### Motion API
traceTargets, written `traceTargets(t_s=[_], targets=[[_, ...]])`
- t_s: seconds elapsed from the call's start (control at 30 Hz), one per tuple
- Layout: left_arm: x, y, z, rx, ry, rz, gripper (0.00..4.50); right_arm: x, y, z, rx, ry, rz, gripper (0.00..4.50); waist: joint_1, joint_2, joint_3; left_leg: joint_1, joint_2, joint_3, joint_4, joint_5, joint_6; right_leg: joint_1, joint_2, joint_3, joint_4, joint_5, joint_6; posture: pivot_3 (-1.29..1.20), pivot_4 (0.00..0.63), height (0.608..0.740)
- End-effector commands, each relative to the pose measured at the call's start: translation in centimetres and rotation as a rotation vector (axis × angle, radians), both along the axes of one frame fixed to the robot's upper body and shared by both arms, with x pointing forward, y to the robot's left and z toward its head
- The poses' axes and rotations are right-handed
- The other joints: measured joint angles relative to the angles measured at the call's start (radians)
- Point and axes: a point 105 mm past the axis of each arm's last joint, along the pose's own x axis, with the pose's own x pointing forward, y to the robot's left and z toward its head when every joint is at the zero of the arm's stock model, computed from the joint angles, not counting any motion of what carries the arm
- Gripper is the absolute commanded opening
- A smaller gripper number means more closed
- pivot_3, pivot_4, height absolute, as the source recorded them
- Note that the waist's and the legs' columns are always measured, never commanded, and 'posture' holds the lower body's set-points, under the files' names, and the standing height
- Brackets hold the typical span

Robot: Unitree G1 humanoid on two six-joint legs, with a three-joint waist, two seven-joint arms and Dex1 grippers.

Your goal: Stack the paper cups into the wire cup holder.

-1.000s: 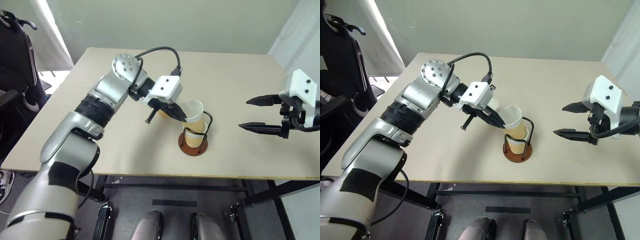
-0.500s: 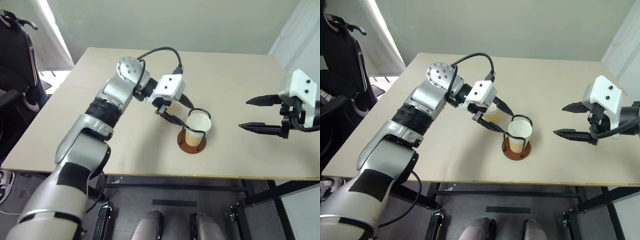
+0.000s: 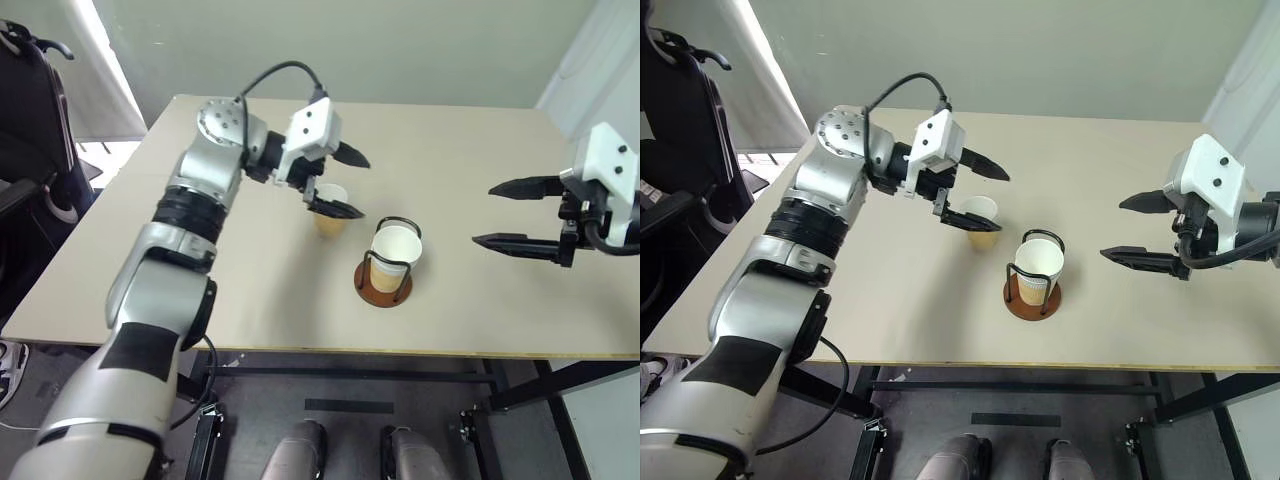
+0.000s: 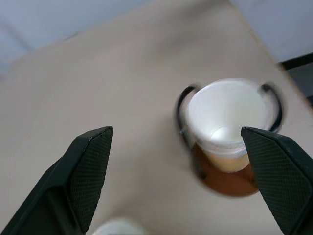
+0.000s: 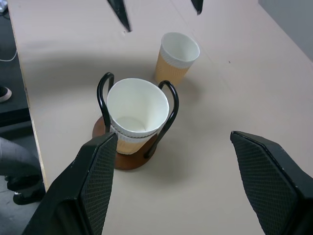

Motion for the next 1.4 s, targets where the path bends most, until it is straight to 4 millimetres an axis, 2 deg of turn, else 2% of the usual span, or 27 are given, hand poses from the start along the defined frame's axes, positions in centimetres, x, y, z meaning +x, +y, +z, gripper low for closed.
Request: traceTargets(t_s=[0.03,0.2,0.47,0.73,1.1,1.4], targets=[[1.1,2.2,1.1,0.064,-0.179,0.095,4.49,0.1,0.4,0.7,-0.008,-0.032,0.024,3.74,-0.001,0.000,0.000,0.000,0.000,0.000,0.000,0.000,0.000,0.000,0.000,0.000,0.000,0.000,0.000,0.00,0.150,0.740],[2.3,4.1,0.0,0.170,-0.270,0.173,4.49,0.4,0.7,0.9,-0.006,-0.023,0.046,3.74,0.002,0.000,0.000,0.000,0.000,0.000,0.000,0.000,0.000,0.000,0.000,0.000,0.000,0.000,0.000,0.00,0.150,0.740],[3.4,5.1,-1.8,0.248,-0.359,0.221,4.49,0.1,2.0,2.0,0.018,-0.075,0.141,3.74,0.002,0.000,0.000,-0.001,-0.001,0.000,0.000,0.000,0.001,-0.001,0.000,0.001,0.000,0.000,-0.001,0.00,0.150,0.740],[3.8,4.3,-2.6,0.300,-0.392,0.209,4.49,-0.5,1.9,1.5,-0.037,-0.014,0.189,3.74,0.003,0.000,0.000,-0.001,-0.001,0.002,-0.001,0.000,0.001,-0.002,0.000,0.000,0.001,-0.001,-0.002,0.00,0.150,0.740],[4.0,2.9,-2.3,0.443,-0.483,0.157,4.49,-0.5,1.1,2.0,-0.076,0.032,0.166,3.74,0.003,0.001,0.000,-0.001,-0.002,0.001,-0.001,0.000,0.000,-0.003,0.000,0.001,0.001,-0.001,-0.003,0.00,0.150,0.740],[4.4,3.2,-3.3,0.506,-0.493,0.174,4.49,-0.6,0.4,2.3,-0.089,0.051,0.139,3.74,0.002,0.001,0.000,-0.001,-0.001,0.002,-0.001,0.000,-0.001,-0.004,0.001,0.001,0.003,-0.001,-0.003,0.00,0.150,0.740]])
